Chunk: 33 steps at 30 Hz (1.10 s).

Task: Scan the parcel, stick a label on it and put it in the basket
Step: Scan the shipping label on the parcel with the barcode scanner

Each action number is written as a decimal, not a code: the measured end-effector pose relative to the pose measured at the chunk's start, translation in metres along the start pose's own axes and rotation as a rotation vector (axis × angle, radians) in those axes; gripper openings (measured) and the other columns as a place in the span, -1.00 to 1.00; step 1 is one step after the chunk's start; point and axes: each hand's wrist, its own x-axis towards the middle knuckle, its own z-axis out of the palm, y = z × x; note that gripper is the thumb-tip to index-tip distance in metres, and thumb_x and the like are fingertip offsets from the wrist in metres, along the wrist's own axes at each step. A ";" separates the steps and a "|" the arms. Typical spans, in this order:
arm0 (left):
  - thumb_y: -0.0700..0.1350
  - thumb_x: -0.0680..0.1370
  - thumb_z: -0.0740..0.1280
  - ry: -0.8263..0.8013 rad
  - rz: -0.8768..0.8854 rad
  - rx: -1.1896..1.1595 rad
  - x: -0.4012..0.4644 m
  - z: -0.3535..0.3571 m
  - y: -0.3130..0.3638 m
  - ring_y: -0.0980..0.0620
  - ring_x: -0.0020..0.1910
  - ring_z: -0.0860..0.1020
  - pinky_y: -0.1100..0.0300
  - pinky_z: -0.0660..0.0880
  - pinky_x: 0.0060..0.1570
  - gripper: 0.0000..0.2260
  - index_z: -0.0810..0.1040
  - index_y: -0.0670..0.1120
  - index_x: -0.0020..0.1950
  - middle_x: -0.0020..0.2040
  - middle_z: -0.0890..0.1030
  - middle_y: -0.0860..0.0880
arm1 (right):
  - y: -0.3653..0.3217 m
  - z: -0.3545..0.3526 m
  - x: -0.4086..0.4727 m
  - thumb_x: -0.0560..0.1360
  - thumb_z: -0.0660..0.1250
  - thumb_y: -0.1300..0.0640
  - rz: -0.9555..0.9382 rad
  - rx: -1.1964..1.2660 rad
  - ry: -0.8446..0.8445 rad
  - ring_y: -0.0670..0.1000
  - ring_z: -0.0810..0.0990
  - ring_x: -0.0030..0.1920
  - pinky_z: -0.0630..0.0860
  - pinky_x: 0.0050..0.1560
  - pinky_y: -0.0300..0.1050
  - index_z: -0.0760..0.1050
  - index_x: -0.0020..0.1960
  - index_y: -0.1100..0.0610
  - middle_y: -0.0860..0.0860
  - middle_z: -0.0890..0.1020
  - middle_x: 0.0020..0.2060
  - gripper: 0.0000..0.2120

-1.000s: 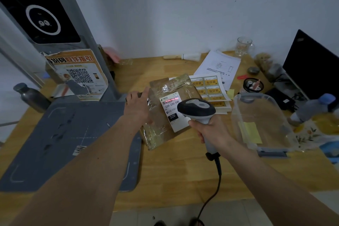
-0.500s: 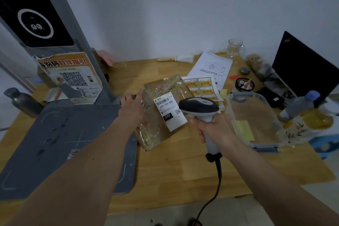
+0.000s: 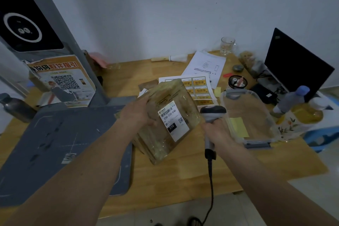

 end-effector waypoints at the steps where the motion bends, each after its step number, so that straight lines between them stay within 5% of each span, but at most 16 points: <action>1: 0.20 0.25 0.53 -0.014 0.015 0.027 0.002 -0.001 -0.002 -0.08 0.17 0.53 0.13 0.46 -0.10 -0.02 0.00 0.26 0.50 0.25 0.53 0.00 | 0.004 0.000 0.003 0.53 0.18 0.32 0.026 -0.039 0.005 0.01 0.34 -0.36 0.23 -0.43 -0.19 0.33 0.00 0.23 0.09 0.34 -0.34 -0.94; 9: 0.45 0.25 0.31 -0.100 0.021 0.028 0.000 -0.011 -0.010 -0.03 0.16 0.52 -0.01 0.51 0.10 -0.24 0.26 0.23 0.40 0.19 0.55 0.08 | 0.016 -0.005 0.014 0.55 0.18 0.32 0.032 -0.090 -0.044 -0.01 0.29 -0.36 0.21 -0.38 -0.16 0.33 -0.12 0.23 0.09 0.29 -0.36 -0.92; 11: 0.37 0.32 0.35 -0.170 -0.063 -0.131 -0.006 -0.011 -0.018 -0.04 0.16 0.53 0.01 0.52 0.12 -0.34 0.37 0.15 0.36 0.21 0.55 0.05 | 0.013 -0.006 0.016 0.55 0.17 0.32 0.038 -0.083 -0.040 -0.01 0.28 -0.37 0.20 -0.39 -0.17 0.32 -0.15 0.24 0.08 0.28 -0.37 -0.89; 14: 0.11 0.47 0.39 -0.311 -0.242 -0.443 -0.019 0.005 -0.037 -0.08 0.02 0.57 0.03 0.61 -0.13 -0.60 0.47 0.03 0.26 0.13 0.56 -0.05 | 0.012 -0.004 0.024 0.58 0.13 0.33 0.051 -0.115 -0.069 -0.01 0.31 -0.37 0.22 -0.39 -0.19 0.33 -0.21 0.22 0.07 0.32 -0.35 -0.81; 16: -0.05 0.50 0.40 -0.367 -0.367 -0.645 -0.033 0.016 -0.046 -0.09 -0.10 0.59 0.00 0.62 -0.26 -0.62 0.45 -0.03 0.30 0.05 0.57 -0.10 | 0.012 -0.002 0.028 0.58 0.14 0.32 0.050 -0.140 -0.081 0.09 0.47 -0.22 0.35 -0.28 -0.15 0.41 -0.06 0.28 0.15 0.46 -0.21 -0.90; 19: -0.16 0.53 0.37 -0.388 -0.439 -0.777 -0.042 0.028 -0.050 -0.09 -0.18 0.61 -0.03 0.62 -0.27 -0.61 0.41 -0.01 0.34 0.01 0.59 -0.15 | 0.014 0.001 0.036 0.56 0.22 0.30 0.038 -0.076 -0.056 0.21 0.50 0.08 0.46 0.03 0.03 0.39 0.23 0.34 0.25 0.52 0.16 -0.74; 23: -0.21 0.47 0.42 -0.300 -0.417 -0.750 -0.035 0.031 -0.045 -0.18 0.05 0.59 -0.16 0.59 -0.06 -0.52 0.37 -0.04 0.35 0.19 0.54 -0.15 | 0.015 0.005 0.049 0.52 0.32 0.24 -0.032 -0.009 -0.037 0.11 0.47 0.10 0.40 0.02 -0.03 0.33 0.33 0.25 0.16 0.51 0.24 -0.59; 27: -0.09 0.39 0.49 -0.097 -0.317 -0.547 -0.030 0.029 -0.025 -0.09 0.31 0.44 0.08 0.41 0.21 -0.32 0.27 -0.02 0.44 0.31 0.46 -0.04 | 0.019 0.010 0.062 0.50 0.38 0.15 -0.046 -0.049 -0.056 0.19 0.37 0.39 0.37 0.24 0.04 0.17 0.47 0.24 0.13 0.37 0.42 -0.36; 33: -0.09 0.40 0.46 0.127 -0.217 -0.400 -0.018 0.039 -0.009 -0.15 0.31 0.38 -0.08 0.44 0.22 -0.59 0.49 -0.06 0.21 0.25 0.47 -0.10 | 0.039 0.019 0.077 0.46 0.42 0.20 0.073 -0.042 -0.023 0.21 0.45 0.29 0.42 0.20 0.05 0.30 0.37 0.28 0.18 0.47 0.31 -0.45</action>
